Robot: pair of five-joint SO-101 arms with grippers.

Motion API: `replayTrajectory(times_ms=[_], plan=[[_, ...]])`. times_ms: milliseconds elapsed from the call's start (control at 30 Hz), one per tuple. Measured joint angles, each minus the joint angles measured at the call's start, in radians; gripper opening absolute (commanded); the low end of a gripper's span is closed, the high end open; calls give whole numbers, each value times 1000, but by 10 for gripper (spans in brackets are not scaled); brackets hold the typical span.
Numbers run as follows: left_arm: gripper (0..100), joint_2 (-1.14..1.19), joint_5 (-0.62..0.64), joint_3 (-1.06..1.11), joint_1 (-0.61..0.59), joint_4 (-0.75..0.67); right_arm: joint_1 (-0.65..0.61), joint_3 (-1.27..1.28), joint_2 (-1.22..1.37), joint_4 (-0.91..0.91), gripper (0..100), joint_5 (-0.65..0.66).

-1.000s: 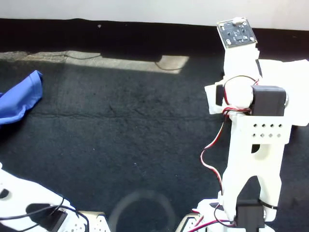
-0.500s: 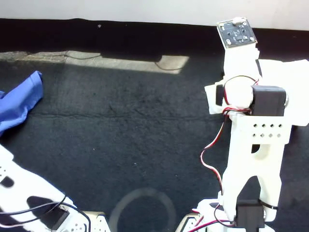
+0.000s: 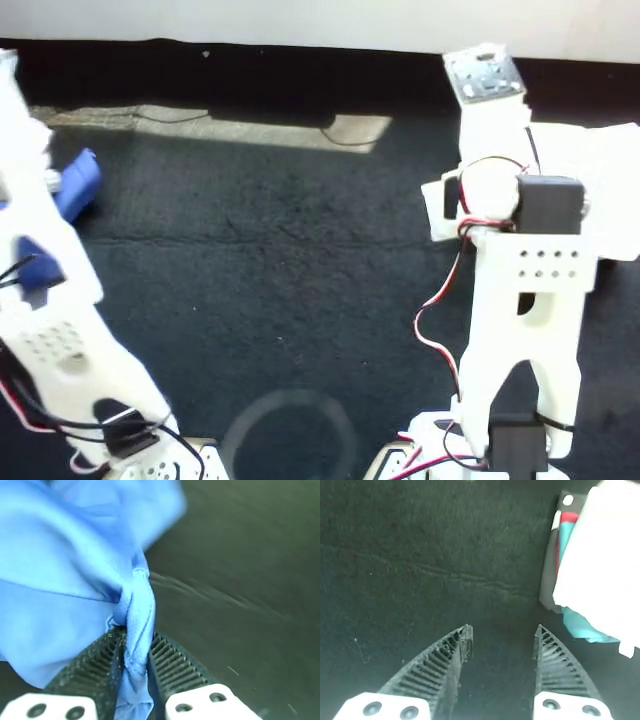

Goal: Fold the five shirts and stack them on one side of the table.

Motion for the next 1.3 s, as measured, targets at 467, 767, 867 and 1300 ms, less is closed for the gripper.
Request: replayTrajectory(times_ms=[467, 767, 867, 1300], plan=[[67, -677, 181, 439, 825, -64, 0, 100, 0, -5, 201, 0], [198, -660, 181, 454, 825, -98, -3, 101, 0, -6, 201, 0], [195, -660, 181, 454, 724, -98, -3, 101, 0, -6, 201, 0], [200, -345, -3, 612, 20, -387, -34, 104, 0, -43, 201, 0]])
